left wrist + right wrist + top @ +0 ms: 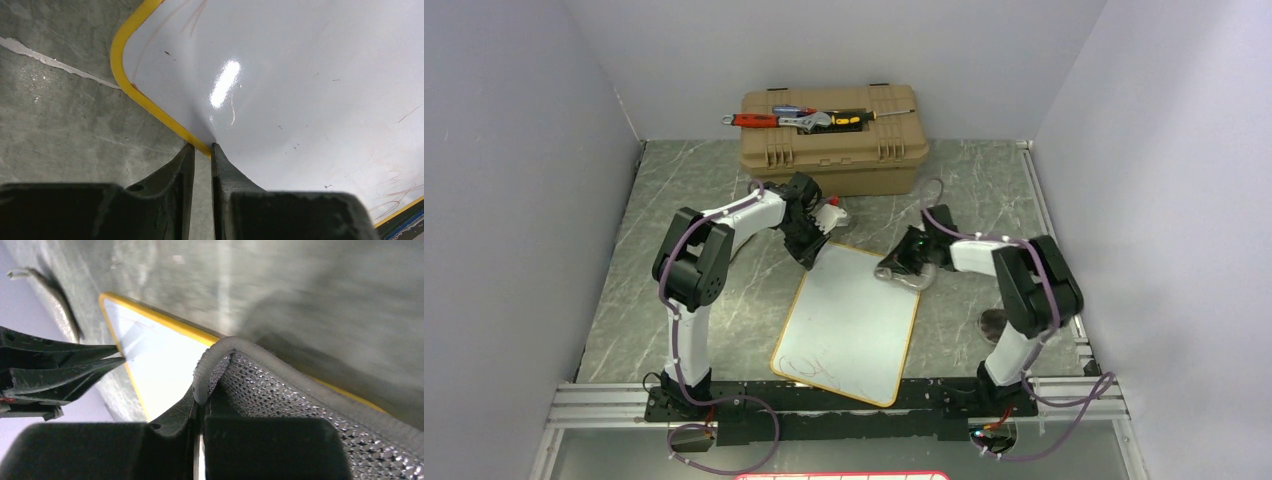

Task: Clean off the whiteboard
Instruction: Erase the whiteboard at the center of the board.

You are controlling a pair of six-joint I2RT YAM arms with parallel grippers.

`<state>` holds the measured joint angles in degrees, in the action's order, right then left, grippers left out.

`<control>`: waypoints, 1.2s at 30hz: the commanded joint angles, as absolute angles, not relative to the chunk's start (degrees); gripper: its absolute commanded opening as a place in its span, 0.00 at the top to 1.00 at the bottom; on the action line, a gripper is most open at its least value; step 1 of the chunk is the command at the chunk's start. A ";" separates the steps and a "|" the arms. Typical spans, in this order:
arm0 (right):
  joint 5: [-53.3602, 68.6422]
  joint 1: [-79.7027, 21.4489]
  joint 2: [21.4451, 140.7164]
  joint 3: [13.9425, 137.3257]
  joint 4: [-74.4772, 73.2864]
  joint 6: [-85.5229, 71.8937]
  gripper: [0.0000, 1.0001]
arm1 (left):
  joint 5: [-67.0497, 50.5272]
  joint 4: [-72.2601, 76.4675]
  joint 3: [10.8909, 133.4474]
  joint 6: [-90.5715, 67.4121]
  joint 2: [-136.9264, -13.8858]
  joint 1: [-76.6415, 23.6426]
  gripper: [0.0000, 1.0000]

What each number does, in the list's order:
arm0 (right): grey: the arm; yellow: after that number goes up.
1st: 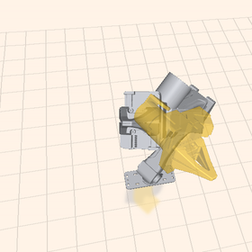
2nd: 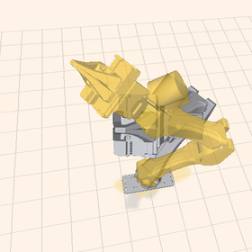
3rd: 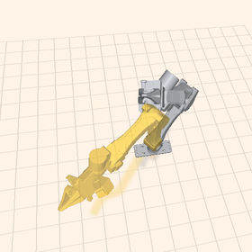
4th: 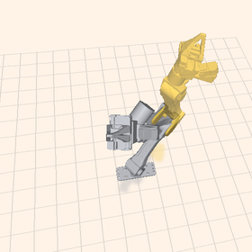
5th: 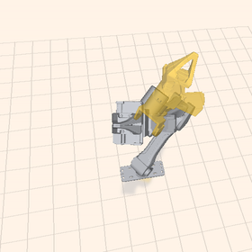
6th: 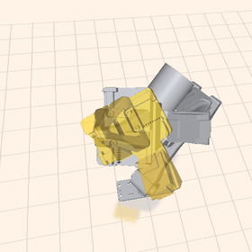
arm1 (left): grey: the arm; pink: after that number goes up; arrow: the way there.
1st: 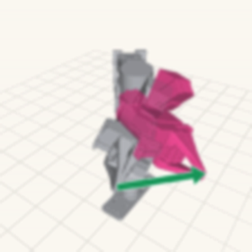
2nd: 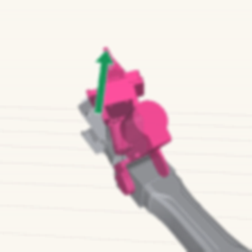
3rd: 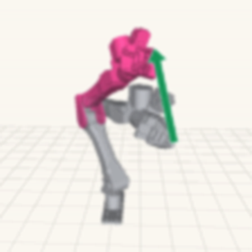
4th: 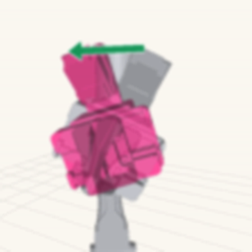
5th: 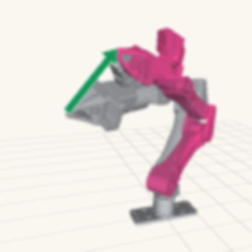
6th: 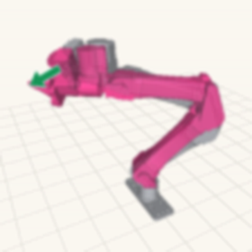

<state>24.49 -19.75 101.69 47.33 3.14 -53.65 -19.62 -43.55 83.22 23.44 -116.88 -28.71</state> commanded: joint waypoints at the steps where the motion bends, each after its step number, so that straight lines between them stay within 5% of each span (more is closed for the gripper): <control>1: 15.99 -15.51 94.82 41.38 -8.11 -46.93 1.00 | -16.44 -44.34 78.79 26.03 -124.52 -30.65 0.81; 14: 13.74 -27.51 114.56 55.55 -3.41 -55.29 1.00 | -16.93 -45.27 78.97 26.98 -125.40 -30.59 0.96; 27: 5.39 -13.57 93.75 36.69 -13.04 -47.74 1.00 | -16.53 -43.95 76.01 27.99 -124.20 -30.28 0.96; 36: 5.37 -27.20 112.31 54.02 -10.29 -56.70 1.00 | -17.21 -44.55 76.67 28.41 -124.04 -30.24 0.96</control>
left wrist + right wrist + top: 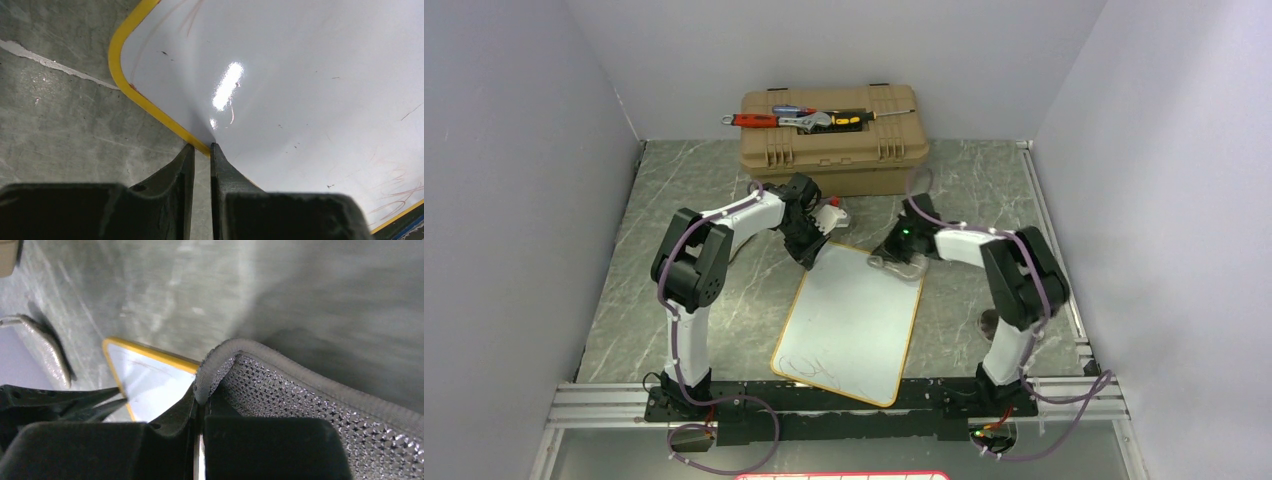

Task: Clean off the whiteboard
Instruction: Erase the whiteboard at the center of the board.

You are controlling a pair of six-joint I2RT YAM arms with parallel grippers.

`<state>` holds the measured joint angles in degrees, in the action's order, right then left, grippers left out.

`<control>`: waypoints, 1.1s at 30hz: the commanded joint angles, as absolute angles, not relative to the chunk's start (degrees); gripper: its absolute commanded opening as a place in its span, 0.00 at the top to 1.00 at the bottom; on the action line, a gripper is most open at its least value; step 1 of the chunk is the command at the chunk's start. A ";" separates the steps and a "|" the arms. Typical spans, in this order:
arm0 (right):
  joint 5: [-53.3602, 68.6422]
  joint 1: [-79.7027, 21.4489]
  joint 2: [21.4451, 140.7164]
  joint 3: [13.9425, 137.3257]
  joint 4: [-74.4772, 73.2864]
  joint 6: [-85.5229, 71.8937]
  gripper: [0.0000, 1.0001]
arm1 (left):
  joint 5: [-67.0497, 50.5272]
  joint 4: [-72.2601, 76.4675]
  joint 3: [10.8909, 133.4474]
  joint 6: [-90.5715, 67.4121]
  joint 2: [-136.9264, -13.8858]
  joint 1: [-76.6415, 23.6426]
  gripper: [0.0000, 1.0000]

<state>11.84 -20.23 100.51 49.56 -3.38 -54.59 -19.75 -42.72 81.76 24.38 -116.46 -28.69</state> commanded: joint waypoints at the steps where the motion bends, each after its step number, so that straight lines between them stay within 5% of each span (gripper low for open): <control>1: 5.55 -28.29 114.33 56.63 -10.29 -57.64 1.00 | -17.19 -44.58 76.68 28.28 -124.02 -30.23 0.96; 6: 6.38 -30.03 116.08 58.56 -10.20 -59.65 1.00 | -16.87 -44.50 76.07 27.86 -123.29 -30.15 0.96; 19: 8.11 -22.20 88.77 31.62 -13.95 -52.54 1.00 | -17.51 -43.98 74.72 28.05 -122.17 -29.62 0.96; 27: 12.81 -38.43 106.64 44.53 -2.78 -61.47 1.00 | -19.62 -44.45 74.98 27.73 -122.60 -29.54 0.96; 33: 11.64 -40.32 117.19 56.63 -3.05 -66.48 1.00 | -19.58 -45.48 75.33 27.47 -122.25 -29.27 0.96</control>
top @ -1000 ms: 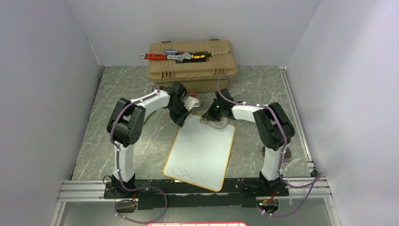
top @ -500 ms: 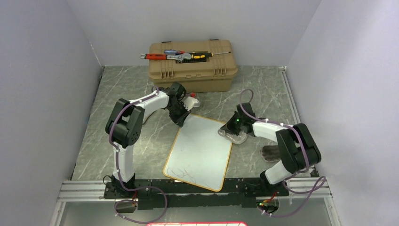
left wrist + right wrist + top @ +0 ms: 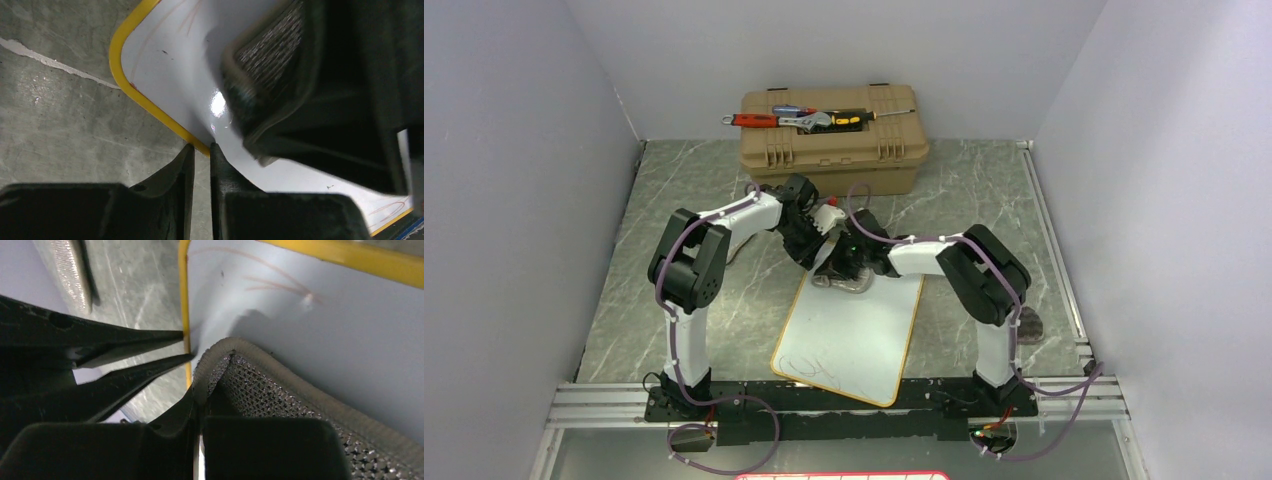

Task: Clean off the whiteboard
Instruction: Erase the whiteboard at the center of the board.

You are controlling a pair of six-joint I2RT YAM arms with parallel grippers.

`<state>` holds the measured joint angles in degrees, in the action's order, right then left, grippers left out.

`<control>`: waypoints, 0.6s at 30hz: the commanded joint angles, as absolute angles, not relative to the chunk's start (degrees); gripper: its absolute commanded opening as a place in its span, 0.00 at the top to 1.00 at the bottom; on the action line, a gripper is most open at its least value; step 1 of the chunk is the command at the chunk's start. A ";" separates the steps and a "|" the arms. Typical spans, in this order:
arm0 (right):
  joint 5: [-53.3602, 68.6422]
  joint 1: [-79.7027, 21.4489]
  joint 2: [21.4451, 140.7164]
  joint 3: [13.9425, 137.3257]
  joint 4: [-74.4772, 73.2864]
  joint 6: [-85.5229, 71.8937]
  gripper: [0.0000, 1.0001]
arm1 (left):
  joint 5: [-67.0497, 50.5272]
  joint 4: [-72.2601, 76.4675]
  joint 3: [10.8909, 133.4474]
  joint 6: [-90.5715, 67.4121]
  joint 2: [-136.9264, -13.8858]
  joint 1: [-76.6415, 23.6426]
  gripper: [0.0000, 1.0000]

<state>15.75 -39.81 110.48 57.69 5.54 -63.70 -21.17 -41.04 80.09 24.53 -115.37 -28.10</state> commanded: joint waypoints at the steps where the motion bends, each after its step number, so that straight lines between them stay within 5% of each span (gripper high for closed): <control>1: 10.33 -39.39 116.42 55.19 -3.12 -67.23 1.00 | -19.78 -45.52 75.26 27.36 -122.04 -29.08 0.96; 8: 3.91 -29.41 104.02 36.16 1.16 -70.88 1.00 | -22.35 -46.75 75.38 27.88 -121.70 -25.98 0.96; 18: 14.89 -45.39 118.28 49.69 3.19 -70.46 1.00 | -23.13 -46.73 75.49 27.87 -122.96 -25.58 0.96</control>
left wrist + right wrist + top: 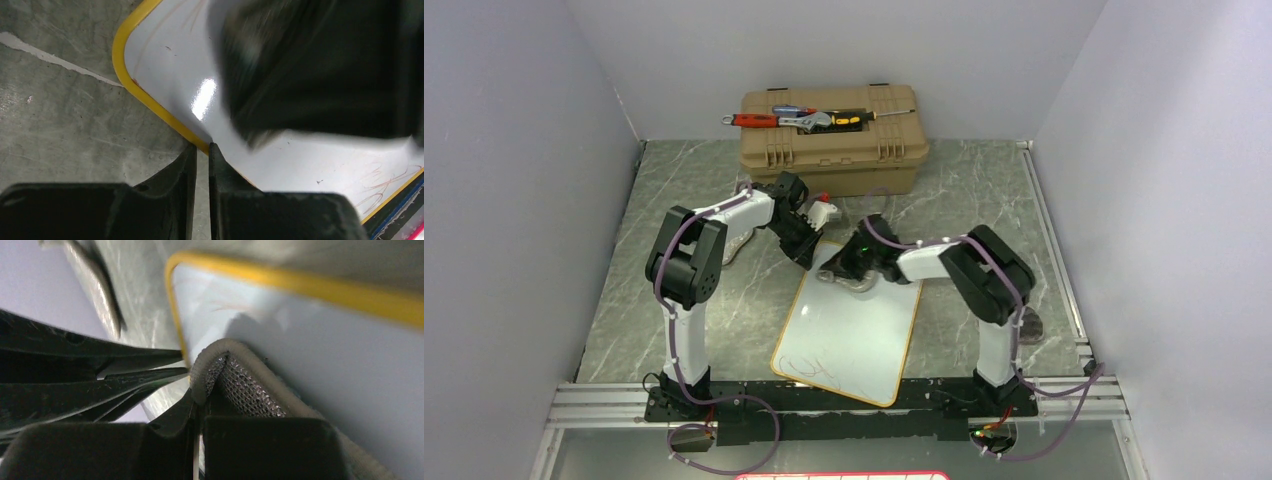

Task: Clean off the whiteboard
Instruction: Erase the whiteboard at the center of the board.

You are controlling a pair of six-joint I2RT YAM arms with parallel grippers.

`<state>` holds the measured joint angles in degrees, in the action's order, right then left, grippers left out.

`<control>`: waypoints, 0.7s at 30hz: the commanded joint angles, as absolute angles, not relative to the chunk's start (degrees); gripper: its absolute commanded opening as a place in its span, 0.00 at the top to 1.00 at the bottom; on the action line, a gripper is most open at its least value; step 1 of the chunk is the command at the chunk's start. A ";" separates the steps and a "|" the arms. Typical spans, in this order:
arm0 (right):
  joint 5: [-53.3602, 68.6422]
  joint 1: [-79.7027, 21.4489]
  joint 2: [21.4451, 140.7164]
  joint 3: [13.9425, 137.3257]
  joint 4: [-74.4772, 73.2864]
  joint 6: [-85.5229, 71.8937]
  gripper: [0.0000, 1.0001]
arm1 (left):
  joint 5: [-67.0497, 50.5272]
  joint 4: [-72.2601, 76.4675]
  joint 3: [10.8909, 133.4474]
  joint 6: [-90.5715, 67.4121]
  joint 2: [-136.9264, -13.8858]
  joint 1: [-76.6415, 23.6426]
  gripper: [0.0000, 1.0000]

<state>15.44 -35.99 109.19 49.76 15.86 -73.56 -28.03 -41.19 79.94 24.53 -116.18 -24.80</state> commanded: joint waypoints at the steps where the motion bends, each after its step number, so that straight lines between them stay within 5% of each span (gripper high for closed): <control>1: 15.25 -46.75 117.63 48.74 3.20 -70.64 1.00 | -23.07 -46.73 75.51 27.94 -122.91 -25.58 0.96; 8: 13.42 -44.98 96.47 24.49 -3.07 -71.37 1.00 | -21.81 -46.86 75.44 28.60 -122.19 -25.58 0.96; 13: 8.76 -43.46 82.44 18.06 -12.67 -70.57 1.00 | -21.63 -46.71 75.33 28.57 -122.00 -25.58 0.97; 21: 13.83 -51.29 107.65 38.27 -3.17 -66.91 1.00 | -22.01 -47.04 75.91 28.25 -122.84 -25.75 0.97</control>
